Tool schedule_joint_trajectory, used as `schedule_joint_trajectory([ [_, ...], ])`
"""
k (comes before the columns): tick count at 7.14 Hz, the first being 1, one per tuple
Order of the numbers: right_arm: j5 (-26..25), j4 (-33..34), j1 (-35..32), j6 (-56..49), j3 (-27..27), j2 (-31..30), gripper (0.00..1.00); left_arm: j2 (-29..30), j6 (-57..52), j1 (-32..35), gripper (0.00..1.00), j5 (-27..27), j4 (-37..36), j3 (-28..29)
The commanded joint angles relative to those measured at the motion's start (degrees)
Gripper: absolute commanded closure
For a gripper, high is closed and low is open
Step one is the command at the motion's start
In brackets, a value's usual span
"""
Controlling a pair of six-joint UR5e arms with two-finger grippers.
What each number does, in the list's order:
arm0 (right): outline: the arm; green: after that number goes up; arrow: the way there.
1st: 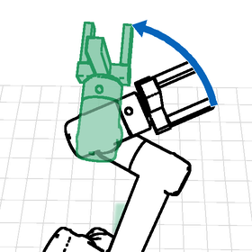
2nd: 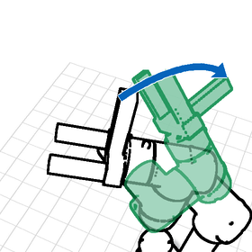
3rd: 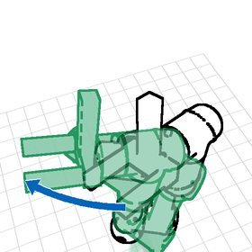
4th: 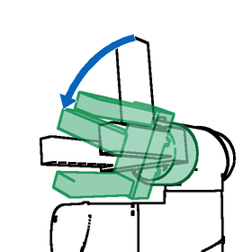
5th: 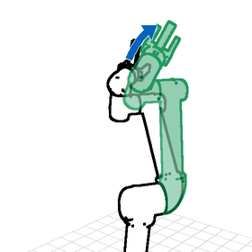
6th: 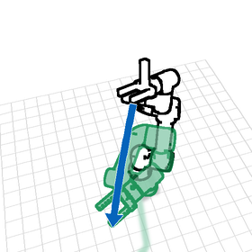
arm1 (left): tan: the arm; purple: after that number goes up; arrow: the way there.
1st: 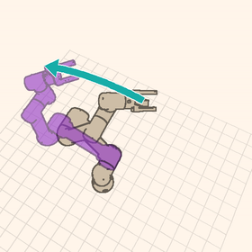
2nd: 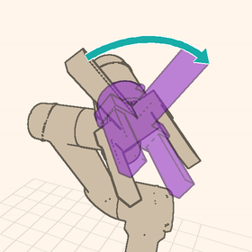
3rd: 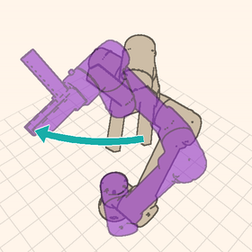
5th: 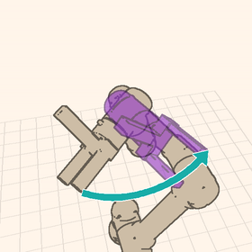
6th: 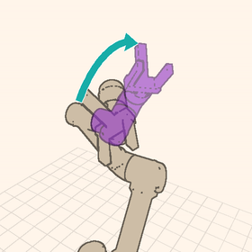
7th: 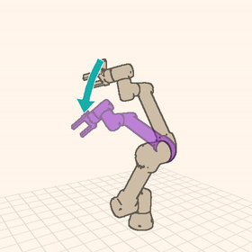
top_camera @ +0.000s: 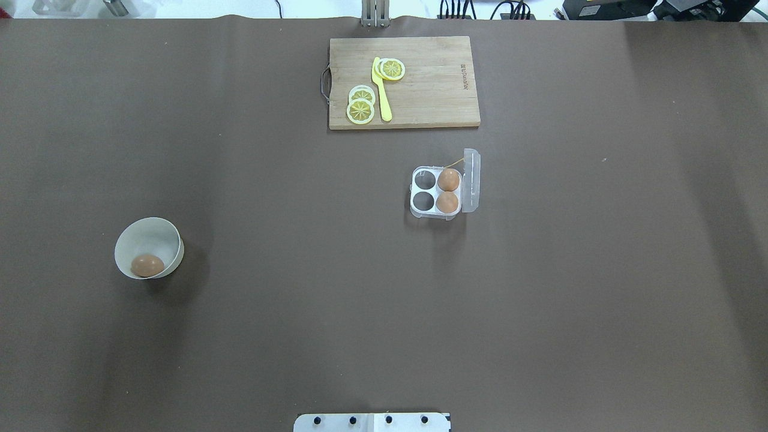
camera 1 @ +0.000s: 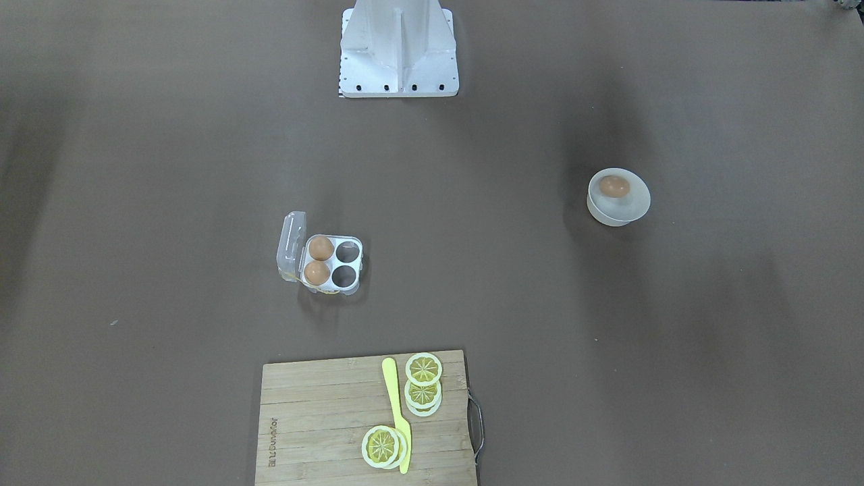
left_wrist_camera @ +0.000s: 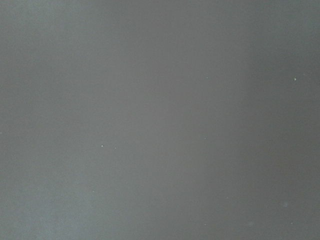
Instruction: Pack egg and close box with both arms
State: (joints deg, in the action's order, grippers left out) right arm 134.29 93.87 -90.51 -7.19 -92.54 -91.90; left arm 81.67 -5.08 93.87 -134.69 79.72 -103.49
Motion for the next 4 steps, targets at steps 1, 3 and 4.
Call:
schedule_joint_trajectory([
  [1,0.0,0.0,0.0,0.1,0.0,0.1,0.00,-0.4,-0.1,0.2,0.02,-0.1,0.3,-0.4],
  [3,0.0,0.0,0.0,0.0,-0.1,0.1,0.00,-0.8,-0.1,0.4,0.02,-0.2,0.3,-0.7],
  [4,0.1,0.0,0.0,0.0,-0.4,0.1,0.00,-0.8,0.4,0.4,0.02,-0.2,0.3,-1.1],
])
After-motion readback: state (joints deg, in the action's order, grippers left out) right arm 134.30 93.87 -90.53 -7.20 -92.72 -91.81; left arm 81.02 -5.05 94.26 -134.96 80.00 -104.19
